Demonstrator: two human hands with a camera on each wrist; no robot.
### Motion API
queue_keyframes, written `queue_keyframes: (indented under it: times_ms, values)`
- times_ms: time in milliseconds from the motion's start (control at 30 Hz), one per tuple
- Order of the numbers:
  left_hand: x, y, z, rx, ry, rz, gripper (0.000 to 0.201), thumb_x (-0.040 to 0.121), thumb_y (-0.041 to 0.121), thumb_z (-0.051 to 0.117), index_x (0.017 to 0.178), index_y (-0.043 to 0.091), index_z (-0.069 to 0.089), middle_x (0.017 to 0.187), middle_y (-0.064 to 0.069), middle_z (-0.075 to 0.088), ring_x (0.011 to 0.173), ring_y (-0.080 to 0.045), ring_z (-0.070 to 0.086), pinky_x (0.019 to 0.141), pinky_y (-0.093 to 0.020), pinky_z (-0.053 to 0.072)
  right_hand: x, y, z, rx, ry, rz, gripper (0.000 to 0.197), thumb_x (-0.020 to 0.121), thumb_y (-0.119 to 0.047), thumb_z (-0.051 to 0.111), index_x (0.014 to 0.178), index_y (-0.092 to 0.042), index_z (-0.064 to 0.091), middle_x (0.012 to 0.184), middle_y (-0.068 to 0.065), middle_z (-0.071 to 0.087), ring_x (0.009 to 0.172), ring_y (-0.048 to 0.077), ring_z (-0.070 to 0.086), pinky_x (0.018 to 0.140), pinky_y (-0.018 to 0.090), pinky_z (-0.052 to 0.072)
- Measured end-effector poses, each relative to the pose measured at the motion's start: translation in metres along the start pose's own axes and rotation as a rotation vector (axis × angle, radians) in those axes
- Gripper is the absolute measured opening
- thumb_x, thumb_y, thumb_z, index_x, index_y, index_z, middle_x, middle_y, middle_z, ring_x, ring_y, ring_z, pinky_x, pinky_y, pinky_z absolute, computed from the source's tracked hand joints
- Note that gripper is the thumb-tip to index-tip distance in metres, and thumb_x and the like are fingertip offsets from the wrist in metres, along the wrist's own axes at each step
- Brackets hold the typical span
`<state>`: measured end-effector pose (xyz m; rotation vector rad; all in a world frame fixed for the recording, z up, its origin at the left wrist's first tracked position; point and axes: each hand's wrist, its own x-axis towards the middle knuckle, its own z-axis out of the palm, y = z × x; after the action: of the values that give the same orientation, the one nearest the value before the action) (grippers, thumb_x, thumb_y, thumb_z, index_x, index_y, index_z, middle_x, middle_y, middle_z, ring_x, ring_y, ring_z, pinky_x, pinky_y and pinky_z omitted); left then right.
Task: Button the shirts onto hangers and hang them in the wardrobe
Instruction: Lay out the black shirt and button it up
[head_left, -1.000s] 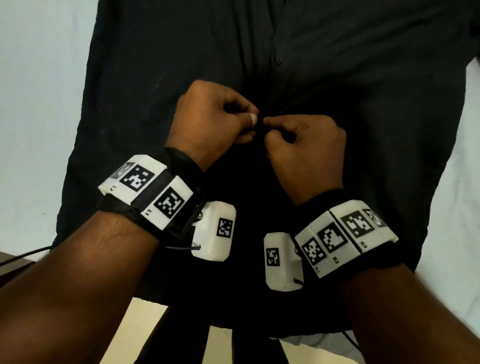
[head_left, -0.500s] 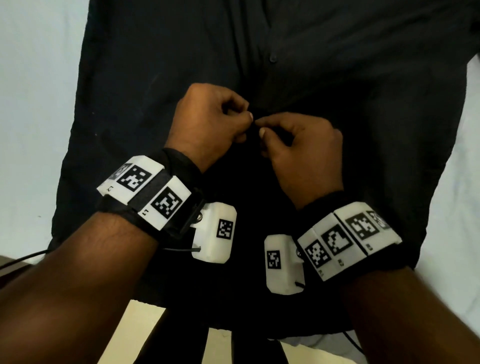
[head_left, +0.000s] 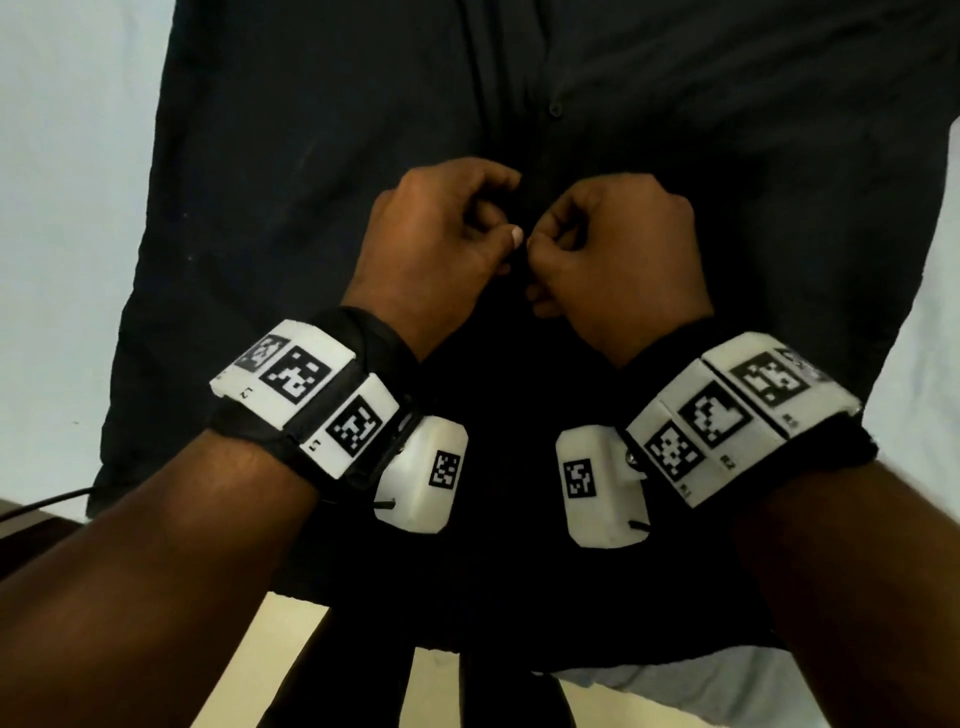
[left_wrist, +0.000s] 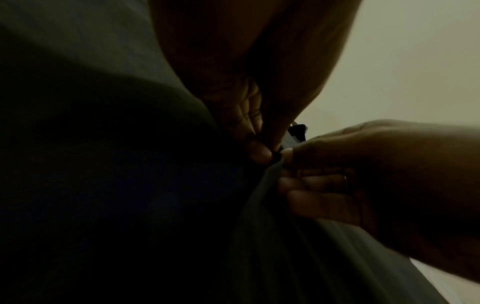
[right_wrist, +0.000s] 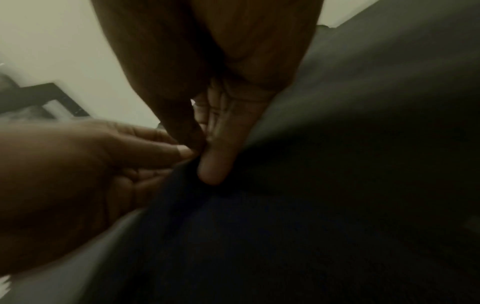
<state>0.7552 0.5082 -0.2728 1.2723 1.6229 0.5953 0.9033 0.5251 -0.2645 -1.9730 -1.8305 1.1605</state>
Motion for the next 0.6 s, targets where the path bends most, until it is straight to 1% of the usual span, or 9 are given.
queue_keyframes:
  times_ms: [67, 133, 200, 267, 300, 333, 400, 500, 600]
  values:
    - [0.001, 0.0, -0.001, -0.046, 0.021, -0.035, 0.038, 0.078, 0.02, 0.073, 0.115, 0.02, 0.069, 0.078, 0.007, 0.071, 0.072, -0.006, 0.071, 0.08, -0.039, 0.061, 0.0, -0.003, 0.0, -0.065, 0.013, -0.013, 0.01, 0.085, -0.026, 0.067, 0.078, -0.018, 0.069, 0.07, -0.003, 0.068, 0.068, 0.013, 0.069, 0.071, 0.035, 0.059]
    - [0.002, 0.0, -0.004, -0.212, 0.016, -0.115, 0.032, 0.081, 0.009, 0.078, 0.111, 0.014, 0.069, 0.078, -0.003, 0.073, 0.071, -0.016, 0.073, 0.078, -0.043, 0.063, -0.002, -0.004, -0.001, -0.106, 0.041, -0.044, 0.009, 0.087, -0.025, 0.066, 0.081, -0.019, 0.069, 0.072, -0.006, 0.068, 0.069, 0.01, 0.067, 0.071, 0.031, 0.058]
    - [0.003, 0.001, -0.008, -0.33, -0.015, -0.185, 0.025, 0.086, 0.0, 0.076, 0.108, 0.008, 0.068, 0.073, -0.007, 0.071, 0.066, -0.019, 0.072, 0.073, -0.039, 0.064, -0.004, -0.005, -0.001, -0.067, 0.04, -0.057, 0.007, 0.088, -0.024, 0.068, 0.083, -0.02, 0.07, 0.073, -0.005, 0.069, 0.069, 0.011, 0.068, 0.071, 0.033, 0.06]
    - [0.004, 0.002, -0.008, -0.36, -0.043, -0.213, 0.02, 0.086, -0.002, 0.074, 0.101, 0.009, 0.068, 0.069, -0.005, 0.07, 0.063, -0.017, 0.07, 0.069, -0.034, 0.064, -0.008, -0.005, -0.002, -0.083, 0.026, -0.082, 0.006, 0.089, -0.023, 0.068, 0.084, -0.02, 0.071, 0.074, -0.006, 0.069, 0.07, 0.009, 0.067, 0.072, 0.025, 0.057]
    - [0.005, 0.001, -0.008, -0.365, -0.048, -0.216, 0.019, 0.086, -0.003, 0.074, 0.098, 0.012, 0.068, 0.069, -0.006, 0.07, 0.062, -0.017, 0.07, 0.07, -0.035, 0.064, -0.01, -0.005, -0.003, -0.106, 0.021, -0.1, 0.006, 0.089, -0.024, 0.067, 0.085, -0.02, 0.071, 0.075, -0.006, 0.068, 0.07, 0.009, 0.066, 0.071, 0.021, 0.054]
    - [0.005, 0.0, -0.008, -0.365, -0.048, -0.209, 0.02, 0.086, -0.003, 0.073, 0.096, 0.013, 0.068, 0.07, -0.007, 0.07, 0.063, -0.017, 0.07, 0.072, -0.037, 0.064, -0.011, -0.006, -0.004, -0.115, 0.02, -0.115, 0.006, 0.088, -0.023, 0.067, 0.085, -0.02, 0.071, 0.074, -0.006, 0.068, 0.07, 0.008, 0.066, 0.071, 0.02, 0.053]
    - [0.005, -0.001, -0.007, -0.354, -0.039, -0.171, 0.021, 0.087, -0.003, 0.071, 0.1, 0.012, 0.068, 0.068, -0.004, 0.07, 0.061, -0.014, 0.07, 0.069, -0.035, 0.063, -0.012, -0.007, -0.005, -0.055, 0.023, -0.11, 0.005, 0.087, -0.021, 0.068, 0.083, -0.02, 0.071, 0.071, -0.005, 0.069, 0.066, 0.008, 0.068, 0.069, 0.025, 0.057]
    - [0.001, -0.003, -0.007, -0.344, -0.045, -0.068, 0.028, 0.089, -0.004, 0.069, 0.115, 0.007, 0.063, 0.071, -0.001, 0.068, 0.06, -0.008, 0.066, 0.063, -0.022, 0.056, -0.011, -0.008, -0.01, 0.285, -0.051, 0.063, 0.015, 0.088, -0.006, 0.068, 0.075, -0.014, 0.068, 0.061, 0.004, 0.069, 0.058, 0.015, 0.072, 0.06, 0.036, 0.062]
    - [-0.001, -0.007, -0.007, -0.312, -0.06, 0.087, 0.035, 0.089, -0.004, 0.067, 0.112, 0.018, 0.054, 0.082, -0.001, 0.061, 0.066, -0.014, 0.063, 0.065, -0.027, 0.056, -0.012, -0.012, -0.014, 0.529, -0.153, 0.229, 0.017, 0.092, 0.002, 0.063, 0.076, -0.005, 0.063, 0.059, 0.007, 0.068, 0.057, 0.023, 0.072, 0.057, 0.037, 0.062]
